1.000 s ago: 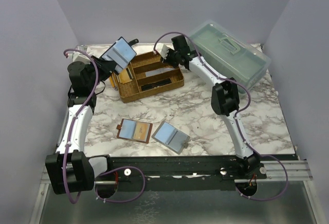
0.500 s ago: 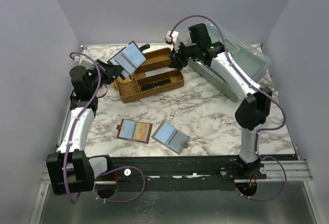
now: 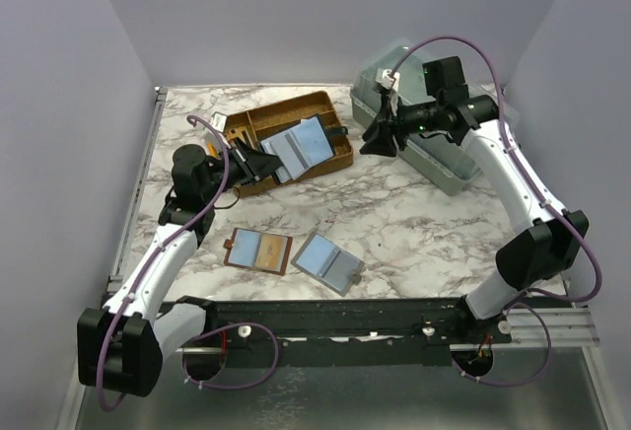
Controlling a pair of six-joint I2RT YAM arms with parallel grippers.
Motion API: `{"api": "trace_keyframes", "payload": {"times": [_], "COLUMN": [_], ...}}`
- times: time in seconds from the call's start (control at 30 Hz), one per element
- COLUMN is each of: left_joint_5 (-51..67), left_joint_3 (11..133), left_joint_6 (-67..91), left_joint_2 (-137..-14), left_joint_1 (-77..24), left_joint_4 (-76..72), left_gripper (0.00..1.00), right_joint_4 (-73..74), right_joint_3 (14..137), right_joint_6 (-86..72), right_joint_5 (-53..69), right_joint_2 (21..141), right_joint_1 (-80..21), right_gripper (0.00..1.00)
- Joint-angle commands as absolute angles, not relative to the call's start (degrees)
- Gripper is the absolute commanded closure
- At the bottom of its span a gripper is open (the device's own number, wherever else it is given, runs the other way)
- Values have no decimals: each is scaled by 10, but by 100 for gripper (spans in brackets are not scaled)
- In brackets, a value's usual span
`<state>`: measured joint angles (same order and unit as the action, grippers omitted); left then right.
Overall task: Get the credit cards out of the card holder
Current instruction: Place the card holder at the center of the board.
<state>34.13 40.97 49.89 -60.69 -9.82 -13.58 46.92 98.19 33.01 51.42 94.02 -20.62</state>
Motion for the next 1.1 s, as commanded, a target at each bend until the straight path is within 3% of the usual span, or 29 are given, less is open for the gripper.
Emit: {"api": "trace_keyframes", "payload": {"times": [0.0,0.3,0.63,1.07], "left_joint_5": [328,341,311,150], "left_joint_3": [379,312,280,302], "left_joint_6": [489,487,535,541], "left_joint_2": [-567,-492,-462,-527], "left_joint_1": [-110,-152,-237,-401], "left_joint_4": [-130,-126,-126,-127], "left_gripper": [100,100,100,100], "right_joint_4": [506,607,476,372], "right_joint_3": [938,906,733,620], "right_joint_6": [320,324,243,195], "right_joint_5": [605,626,625,686], "right_joint_2": [890,841,678,634], "right_joint_1": [-186,-178,-145,-122], "right_gripper": [52,51,45,42]}}
